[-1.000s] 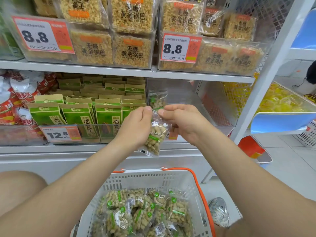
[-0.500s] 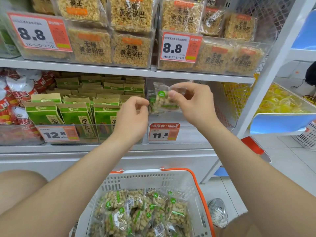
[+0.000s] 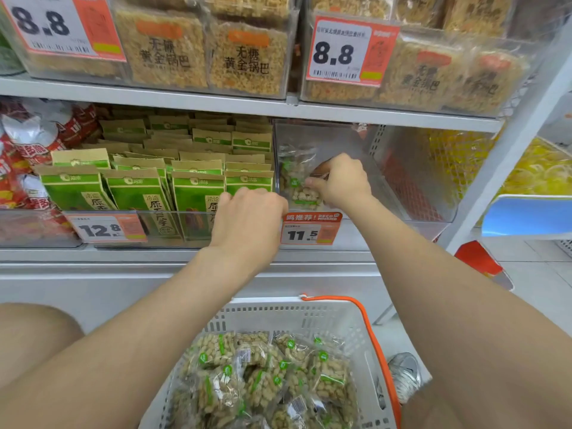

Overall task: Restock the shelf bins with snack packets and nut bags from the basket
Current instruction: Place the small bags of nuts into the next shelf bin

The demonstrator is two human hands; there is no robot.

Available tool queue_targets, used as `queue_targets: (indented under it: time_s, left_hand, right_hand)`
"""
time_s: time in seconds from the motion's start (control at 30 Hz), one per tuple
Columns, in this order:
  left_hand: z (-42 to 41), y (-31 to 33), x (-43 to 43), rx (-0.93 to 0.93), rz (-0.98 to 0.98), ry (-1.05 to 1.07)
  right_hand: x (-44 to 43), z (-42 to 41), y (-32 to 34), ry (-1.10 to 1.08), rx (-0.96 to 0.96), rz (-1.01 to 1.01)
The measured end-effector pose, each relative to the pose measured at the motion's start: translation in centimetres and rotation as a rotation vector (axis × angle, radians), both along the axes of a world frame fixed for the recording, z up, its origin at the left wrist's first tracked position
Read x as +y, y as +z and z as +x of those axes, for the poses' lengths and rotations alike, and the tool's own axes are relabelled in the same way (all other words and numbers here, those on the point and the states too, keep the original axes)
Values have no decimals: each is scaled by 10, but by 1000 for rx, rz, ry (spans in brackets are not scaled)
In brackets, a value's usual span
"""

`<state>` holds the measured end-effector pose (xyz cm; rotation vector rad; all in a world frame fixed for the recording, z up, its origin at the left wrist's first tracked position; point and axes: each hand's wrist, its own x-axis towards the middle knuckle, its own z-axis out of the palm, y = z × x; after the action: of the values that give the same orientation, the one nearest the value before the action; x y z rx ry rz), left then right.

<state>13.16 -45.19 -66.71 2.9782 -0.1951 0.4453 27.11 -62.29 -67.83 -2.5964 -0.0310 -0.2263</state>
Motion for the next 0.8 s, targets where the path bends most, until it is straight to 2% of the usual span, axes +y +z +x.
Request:
queue_targets:
  time_s: [0.2, 0.4, 0.6, 0.8]
  left_hand:
    - [9, -4, -3, -26, 56, 20]
    - [13, -7, -4, -37, 51, 17]
    - [12, -7, -3, -23, 41, 5]
    - [10, -6, 1, -28, 2, -34]
  right_hand:
    - [14, 36, -14, 7, 38, -60]
    - [17, 44, -18, -48, 11, 0]
    - [11, 36, -19, -66, 182, 123]
    - [4, 23, -13, -126, 201, 117]
